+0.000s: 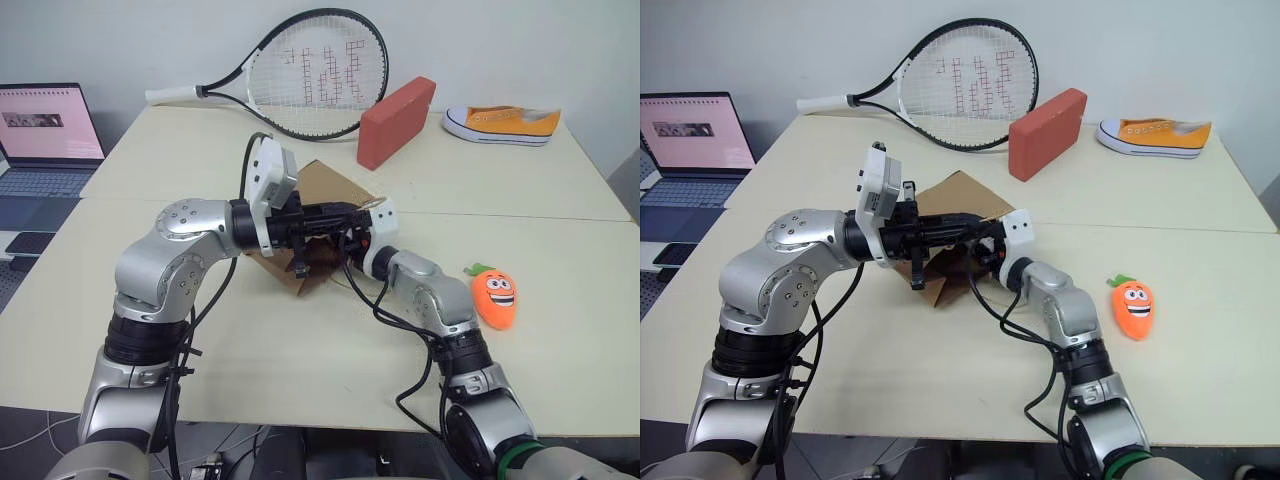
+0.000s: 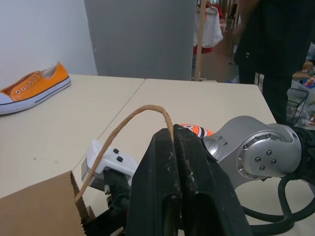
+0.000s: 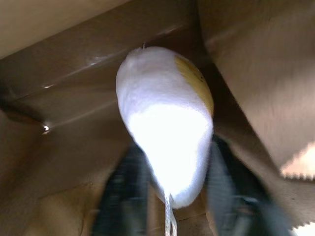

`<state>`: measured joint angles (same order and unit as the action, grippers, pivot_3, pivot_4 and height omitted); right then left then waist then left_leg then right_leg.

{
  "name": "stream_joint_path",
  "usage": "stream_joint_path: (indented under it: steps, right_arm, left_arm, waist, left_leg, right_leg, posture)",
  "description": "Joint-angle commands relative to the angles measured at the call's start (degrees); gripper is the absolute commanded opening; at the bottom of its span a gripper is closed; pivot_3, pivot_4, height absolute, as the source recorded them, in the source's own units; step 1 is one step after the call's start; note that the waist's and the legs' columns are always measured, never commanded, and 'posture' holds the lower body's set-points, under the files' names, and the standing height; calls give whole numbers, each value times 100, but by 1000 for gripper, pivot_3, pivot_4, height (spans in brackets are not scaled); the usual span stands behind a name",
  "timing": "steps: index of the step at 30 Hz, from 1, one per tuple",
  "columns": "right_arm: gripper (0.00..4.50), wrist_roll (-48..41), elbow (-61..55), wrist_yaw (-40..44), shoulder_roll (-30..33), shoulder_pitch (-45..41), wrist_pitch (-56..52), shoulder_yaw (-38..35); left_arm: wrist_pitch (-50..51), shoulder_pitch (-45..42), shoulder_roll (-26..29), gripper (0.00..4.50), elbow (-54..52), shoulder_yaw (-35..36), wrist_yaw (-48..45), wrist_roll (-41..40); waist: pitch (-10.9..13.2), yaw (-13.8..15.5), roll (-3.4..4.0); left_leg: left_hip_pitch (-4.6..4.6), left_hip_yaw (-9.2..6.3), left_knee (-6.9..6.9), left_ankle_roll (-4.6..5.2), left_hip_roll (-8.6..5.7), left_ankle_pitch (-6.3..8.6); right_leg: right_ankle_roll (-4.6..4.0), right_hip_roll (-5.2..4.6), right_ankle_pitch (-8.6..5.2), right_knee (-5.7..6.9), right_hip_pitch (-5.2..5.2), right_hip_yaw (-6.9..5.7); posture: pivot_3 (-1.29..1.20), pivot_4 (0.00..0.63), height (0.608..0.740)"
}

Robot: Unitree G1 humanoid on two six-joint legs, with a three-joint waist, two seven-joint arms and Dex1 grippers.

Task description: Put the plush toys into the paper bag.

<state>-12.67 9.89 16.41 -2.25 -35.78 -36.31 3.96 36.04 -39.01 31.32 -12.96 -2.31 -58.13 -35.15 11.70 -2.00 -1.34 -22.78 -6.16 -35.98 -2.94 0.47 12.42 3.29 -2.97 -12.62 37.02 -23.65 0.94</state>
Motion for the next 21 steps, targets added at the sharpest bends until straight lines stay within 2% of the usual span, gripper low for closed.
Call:
stream_joint_path:
  steps: [1, 5, 12, 18, 21]
  right_arm:
    - [3093, 48, -195, 19, 14, -114, 220, 55]
    - [4473, 131, -547, 175, 252, -18, 126, 268]
    - [4473, -2, -1427, 686, 873, 209, -423, 583]
    - [4473, -419, -2790, 1485, 1855, 485, -1062, 656]
    - [4473, -761, -3369, 1841, 2472, 610, -1362, 340]
  left_arm:
    - [-24, -31, 26, 0, -190, 27, 2, -58]
    - [-88, -16, 3, 0, -132, 23, 60, 22]
    - [-225, -44, -74, 0, -14, 5, 163, 140]
    - [-324, -67, -158, 0, 69, -19, 205, 232]
    - [-354, -56, -208, 0, 86, -13, 237, 264]
  waist:
    - [0, -1, 0]
    - [0, -2, 0]
    - [0, 2, 0]
    - [0, 10, 0]
    - [0, 14, 0]
  left_leg:
    - [0, 0, 0, 0, 0, 0]
    - [-1, 0, 0, 0, 0, 0]
    - [-2, 0, 0, 0, 0, 0]
    - [-4, 0, -1, 0, 0, 0]
    - [-5, 0, -1, 0, 0, 0]
  right_leg:
    - [0, 0, 0, 0, 0, 0]
    - [0, 0, 0, 0, 0, 0]
    - [0, 0, 0, -1, -1, 0]
    - [0, 0, 0, -1, -1, 0]
    - [0, -1, -1, -3, -1, 0]
  posture:
    - [0, 150, 740]
    - [0, 150, 740]
    - [0, 150, 740]
    - [0, 150, 740]
    - [0, 150, 740]
